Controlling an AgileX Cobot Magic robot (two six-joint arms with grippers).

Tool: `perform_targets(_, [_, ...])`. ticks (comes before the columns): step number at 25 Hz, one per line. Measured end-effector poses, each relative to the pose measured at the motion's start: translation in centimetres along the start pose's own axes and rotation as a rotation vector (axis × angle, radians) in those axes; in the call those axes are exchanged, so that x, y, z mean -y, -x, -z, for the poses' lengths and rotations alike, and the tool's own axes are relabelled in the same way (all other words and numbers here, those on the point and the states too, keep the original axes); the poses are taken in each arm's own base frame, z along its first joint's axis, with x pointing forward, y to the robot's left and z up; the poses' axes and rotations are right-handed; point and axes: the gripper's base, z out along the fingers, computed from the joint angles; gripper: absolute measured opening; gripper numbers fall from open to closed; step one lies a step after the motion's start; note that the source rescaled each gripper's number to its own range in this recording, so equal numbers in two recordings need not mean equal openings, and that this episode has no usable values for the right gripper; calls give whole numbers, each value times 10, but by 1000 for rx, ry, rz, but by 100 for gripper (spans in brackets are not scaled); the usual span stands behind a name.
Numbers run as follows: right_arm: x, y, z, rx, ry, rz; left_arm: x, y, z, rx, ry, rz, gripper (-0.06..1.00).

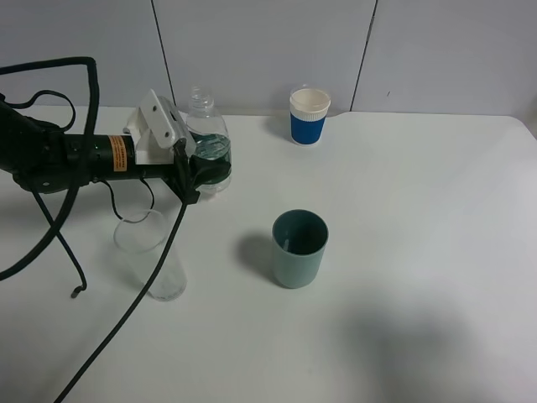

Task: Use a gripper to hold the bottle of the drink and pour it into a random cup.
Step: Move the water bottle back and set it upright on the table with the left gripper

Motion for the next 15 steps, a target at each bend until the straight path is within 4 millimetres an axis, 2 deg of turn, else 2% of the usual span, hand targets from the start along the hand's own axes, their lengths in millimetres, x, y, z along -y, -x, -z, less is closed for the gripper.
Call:
perform_targets(8, [0, 0, 0, 0, 0, 0, 4, -18, -6, -31, -39, -30, 0])
perform_targets(15, [0, 0, 0, 0, 0, 0, 6, -18, -7, -10, -50, -32, 0])
